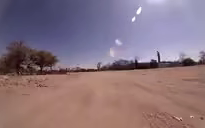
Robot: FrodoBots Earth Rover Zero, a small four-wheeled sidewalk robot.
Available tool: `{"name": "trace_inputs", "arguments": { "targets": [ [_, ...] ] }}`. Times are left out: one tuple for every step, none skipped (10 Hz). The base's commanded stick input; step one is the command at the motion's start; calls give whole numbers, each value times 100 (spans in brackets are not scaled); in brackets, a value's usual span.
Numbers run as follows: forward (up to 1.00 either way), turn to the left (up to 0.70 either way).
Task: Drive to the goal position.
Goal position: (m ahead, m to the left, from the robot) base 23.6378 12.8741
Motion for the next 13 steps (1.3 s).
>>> {"name": "trace_inputs", "arguments": {
  "targets": [
    [100,0],
    [100,0],
    [100,0],
    [100,0],
    [100,0],
    [100,0],
    [100,0],
    [100,0],
    [100,15],
    [100,27],
    [100,12],
    [100,0],
    [100,0]
  ]
}}
